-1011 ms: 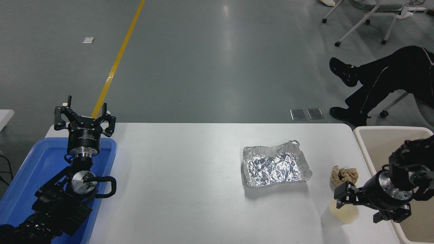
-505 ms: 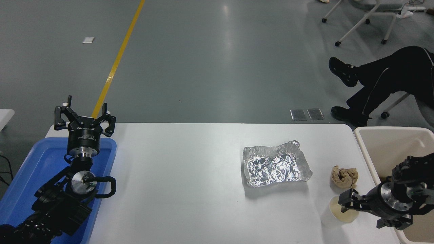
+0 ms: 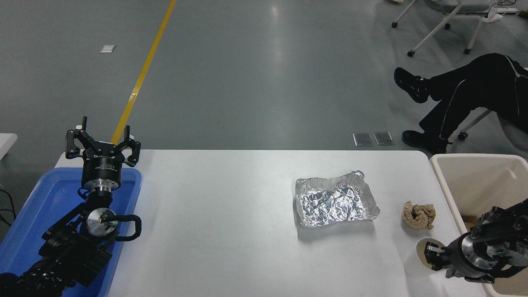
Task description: Pick up paper cup place in dustbin
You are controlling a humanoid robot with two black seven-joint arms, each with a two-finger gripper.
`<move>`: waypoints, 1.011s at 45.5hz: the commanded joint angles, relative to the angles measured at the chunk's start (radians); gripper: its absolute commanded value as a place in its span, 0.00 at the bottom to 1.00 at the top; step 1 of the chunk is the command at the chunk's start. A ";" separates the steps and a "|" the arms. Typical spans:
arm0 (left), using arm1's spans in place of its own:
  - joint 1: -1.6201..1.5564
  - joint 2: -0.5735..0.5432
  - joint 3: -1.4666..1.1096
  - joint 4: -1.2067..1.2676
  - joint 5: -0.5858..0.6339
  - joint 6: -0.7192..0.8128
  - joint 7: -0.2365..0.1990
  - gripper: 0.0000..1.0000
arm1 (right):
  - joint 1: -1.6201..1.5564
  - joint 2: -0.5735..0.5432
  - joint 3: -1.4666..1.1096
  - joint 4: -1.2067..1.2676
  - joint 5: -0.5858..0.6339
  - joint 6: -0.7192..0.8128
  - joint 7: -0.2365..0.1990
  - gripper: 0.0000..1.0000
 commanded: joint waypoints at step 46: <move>0.000 0.000 0.000 0.001 0.000 0.000 0.000 0.99 | 1.337 -0.183 -0.281 0.332 0.009 0.742 -0.006 0.00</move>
